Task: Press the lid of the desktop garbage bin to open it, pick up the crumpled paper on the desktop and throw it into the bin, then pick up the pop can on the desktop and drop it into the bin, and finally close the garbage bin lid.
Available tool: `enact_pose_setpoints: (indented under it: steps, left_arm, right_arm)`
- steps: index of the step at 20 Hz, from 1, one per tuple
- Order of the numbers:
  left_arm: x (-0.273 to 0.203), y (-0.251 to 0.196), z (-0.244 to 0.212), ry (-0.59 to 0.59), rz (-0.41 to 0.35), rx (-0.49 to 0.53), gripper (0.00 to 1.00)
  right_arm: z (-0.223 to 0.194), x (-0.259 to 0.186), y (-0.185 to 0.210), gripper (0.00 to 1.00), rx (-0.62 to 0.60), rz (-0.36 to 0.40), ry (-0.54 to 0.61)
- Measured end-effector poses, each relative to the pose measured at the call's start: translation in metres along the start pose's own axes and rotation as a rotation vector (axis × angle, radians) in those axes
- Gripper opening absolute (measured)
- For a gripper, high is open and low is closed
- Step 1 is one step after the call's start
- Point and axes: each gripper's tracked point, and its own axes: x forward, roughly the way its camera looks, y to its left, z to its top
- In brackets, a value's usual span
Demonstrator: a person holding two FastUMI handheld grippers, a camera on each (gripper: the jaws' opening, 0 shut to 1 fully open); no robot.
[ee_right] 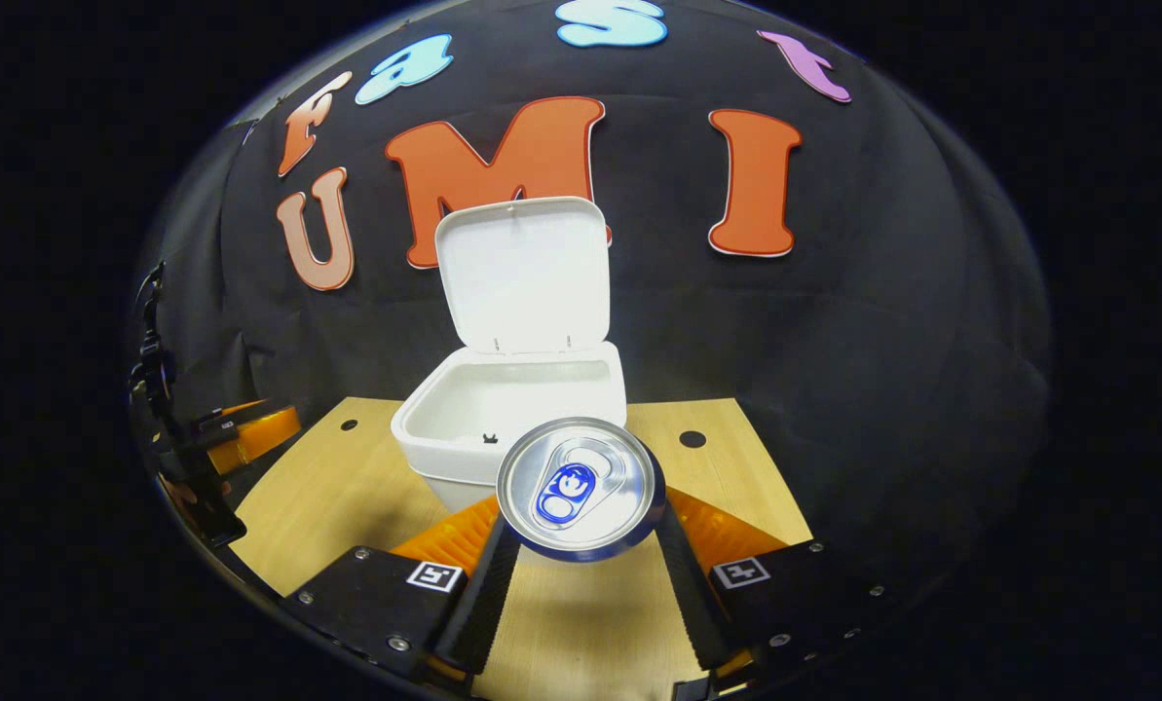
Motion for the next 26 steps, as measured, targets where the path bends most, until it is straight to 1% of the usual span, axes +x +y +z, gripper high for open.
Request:
enact_pose_setpoints:
  steps: [1, 2, 3, 6, 10, 13, 15, 18, 19, 20, 23, 24, 25, 26]
  left_arm:
    - [0.000, 0.003, -0.002, -0.001, 0.011, -0.001, 0.99]
    - [-0.001, 0.007, -0.002, -0.002, 0.023, 0.000, 0.99]
    - [-0.004, 0.011, -0.002, -0.004, 0.032, -0.002, 0.98]
    - [-0.012, 0.020, 0.001, -0.014, 0.061, -0.005, 0.98]
    - [-0.021, 0.033, 0.001, -0.020, 0.108, -0.018, 0.98]
    - [-0.032, 0.044, 0.000, -0.025, 0.138, -0.034, 0.98]
    - [-0.039, 0.054, 0.001, -0.034, 0.165, -0.039, 0.97]
    - [-0.043, 0.064, -0.010, -0.007, 0.194, -0.079, 0.97]
    - [-0.044, 0.067, -0.012, -0.006, 0.206, -0.089, 0.98]
    - [-0.046, 0.071, -0.012, -0.006, 0.217, -0.092, 0.97]
    - [-0.053, 0.079, -0.012, -0.011, 0.246, -0.093, 0.98]
    - [-0.053, 0.081, -0.012, -0.012, 0.253, -0.095, 0.97]
    - [-0.054, 0.084, -0.013, -0.012, 0.258, -0.097, 0.97]
    - [-0.055, 0.085, -0.014, -0.010, 0.263, -0.100, 0.97]
  right_arm:
    - [0.007, 0.000, -0.001, 0.78, -0.009, 0.002, -0.012]
    - [0.016, -0.001, 0.000, 0.73, -0.015, 0.007, -0.027]
    - [0.024, -0.002, 0.000, 0.78, -0.021, 0.011, -0.043]
    - [0.042, 0.000, 0.001, 0.78, -0.038, 0.020, -0.075]
    - [0.053, 0.009, 0.007, 0.78, -0.046, 0.042, -0.098]
    - [0.057, 0.021, 0.013, 0.78, -0.071, 0.057, -0.099]
    - [0.057, 0.030, 0.021, 0.78, -0.086, 0.081, -0.098]
    - [0.058, 0.043, 0.025, 0.79, -0.106, 0.095, -0.097]
    - [0.056, 0.047, 0.028, 0.73, -0.103, 0.103, -0.090]
    - [0.055, 0.050, 0.029, 0.78, -0.104, 0.105, -0.082]
    - [0.050, 0.059, 0.030, 0.78, -0.122, 0.110, -0.064]
    - [0.048, 0.062, 0.030, 0.73, -0.125, 0.110, -0.060]
    - [0.047, 0.064, 0.030, 0.78, -0.128, 0.109, -0.054]
    - [0.044, 0.068, 0.029, 0.78, -0.132, 0.105, -0.046]
